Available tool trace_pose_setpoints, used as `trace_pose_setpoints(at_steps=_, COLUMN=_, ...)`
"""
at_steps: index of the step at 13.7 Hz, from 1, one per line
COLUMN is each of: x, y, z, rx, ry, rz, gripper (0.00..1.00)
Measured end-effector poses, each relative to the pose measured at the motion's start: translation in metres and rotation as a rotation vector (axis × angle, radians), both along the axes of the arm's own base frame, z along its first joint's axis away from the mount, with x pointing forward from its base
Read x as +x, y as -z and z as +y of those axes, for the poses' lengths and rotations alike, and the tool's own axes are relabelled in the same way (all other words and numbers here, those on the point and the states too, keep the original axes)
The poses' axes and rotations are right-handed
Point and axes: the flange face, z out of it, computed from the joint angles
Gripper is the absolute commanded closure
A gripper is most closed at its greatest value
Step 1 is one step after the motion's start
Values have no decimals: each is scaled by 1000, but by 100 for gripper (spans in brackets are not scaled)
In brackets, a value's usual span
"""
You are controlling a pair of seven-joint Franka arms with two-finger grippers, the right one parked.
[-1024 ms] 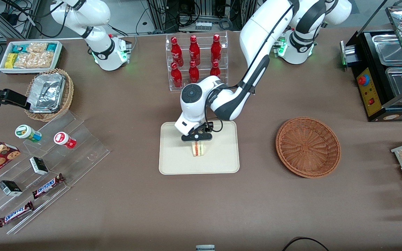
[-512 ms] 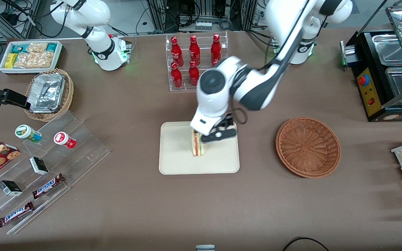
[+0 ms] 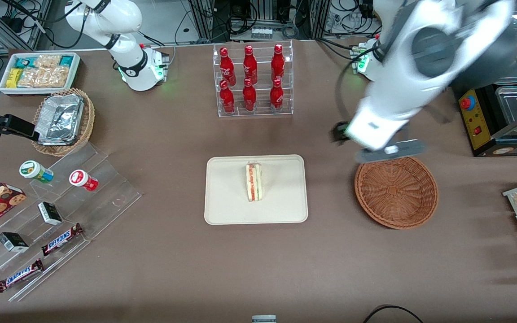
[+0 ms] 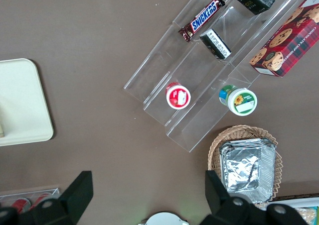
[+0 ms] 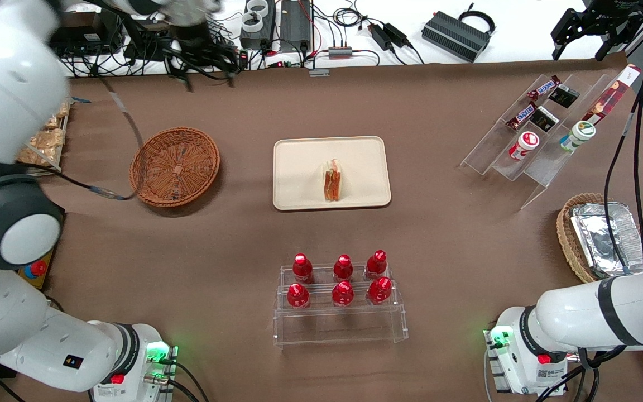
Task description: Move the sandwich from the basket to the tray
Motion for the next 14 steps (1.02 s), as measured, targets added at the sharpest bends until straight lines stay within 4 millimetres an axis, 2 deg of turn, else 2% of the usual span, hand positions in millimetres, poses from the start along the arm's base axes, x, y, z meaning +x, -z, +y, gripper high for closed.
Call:
trace_pose_setpoints(at_steps=2, x=-5, y=-26, z=53, rx=-7, ry=37, rz=15, gripper=0)
trace_pose_setpoints(at_steps=4, x=-8, y=-41, z=100, rx=-13, ry=57, rz=19, gripper=0)
trace_pose_setpoints(at_steps=9, x=-10, y=-51, z=205, rx=-35, ry=112, rz=23, gripper=0)
trace_pose_setpoints(at_steps=11, x=-16, y=-56, z=231, rx=-43, ry=137, rz=25, gripper=0)
trace_pose_setpoints(at_steps=14, x=-18, y=-59, z=238, rx=-41, ry=138, rz=21, gripper=0)
